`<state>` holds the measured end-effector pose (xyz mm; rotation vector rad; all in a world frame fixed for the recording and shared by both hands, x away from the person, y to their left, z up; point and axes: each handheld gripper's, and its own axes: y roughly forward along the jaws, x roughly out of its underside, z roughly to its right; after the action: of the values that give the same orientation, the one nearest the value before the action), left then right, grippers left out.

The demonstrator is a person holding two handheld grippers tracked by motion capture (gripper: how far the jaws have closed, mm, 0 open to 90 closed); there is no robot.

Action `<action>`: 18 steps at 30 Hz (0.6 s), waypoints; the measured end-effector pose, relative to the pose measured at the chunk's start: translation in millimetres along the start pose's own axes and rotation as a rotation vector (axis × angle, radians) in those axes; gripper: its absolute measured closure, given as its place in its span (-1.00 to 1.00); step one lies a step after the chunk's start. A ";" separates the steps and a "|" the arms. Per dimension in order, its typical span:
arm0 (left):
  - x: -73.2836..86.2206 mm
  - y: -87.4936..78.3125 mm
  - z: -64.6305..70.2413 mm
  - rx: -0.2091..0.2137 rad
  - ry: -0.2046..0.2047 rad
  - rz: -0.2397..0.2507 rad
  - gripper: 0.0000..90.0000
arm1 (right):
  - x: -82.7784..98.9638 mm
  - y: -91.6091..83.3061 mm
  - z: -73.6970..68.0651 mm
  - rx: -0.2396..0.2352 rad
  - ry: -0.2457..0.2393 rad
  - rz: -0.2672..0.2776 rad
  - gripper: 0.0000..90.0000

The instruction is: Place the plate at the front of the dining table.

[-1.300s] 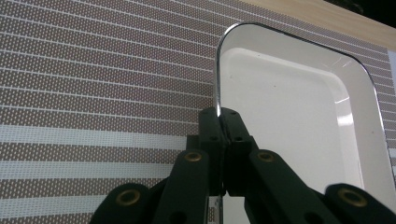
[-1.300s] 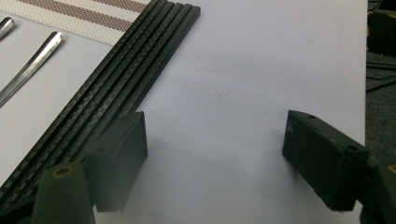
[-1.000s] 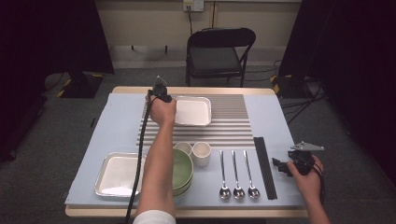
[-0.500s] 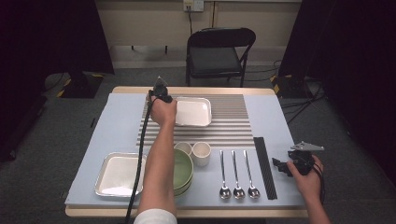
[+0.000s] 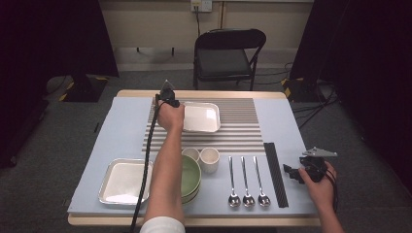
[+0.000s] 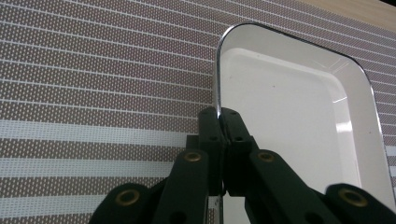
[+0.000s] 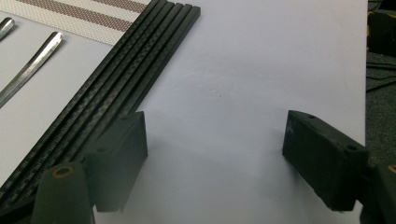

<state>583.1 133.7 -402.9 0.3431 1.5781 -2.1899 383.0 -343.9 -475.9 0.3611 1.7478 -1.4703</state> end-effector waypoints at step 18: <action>0.2 3.5 1.3 -0.012 -0.003 0.001 0.94 | 0.0 0.0 -0.1 0.000 0.000 0.000 -0.53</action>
<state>584.6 131.5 -405.5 0.3369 1.5884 -2.1789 383.0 -343.9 -475.9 0.3615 1.7471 -1.4705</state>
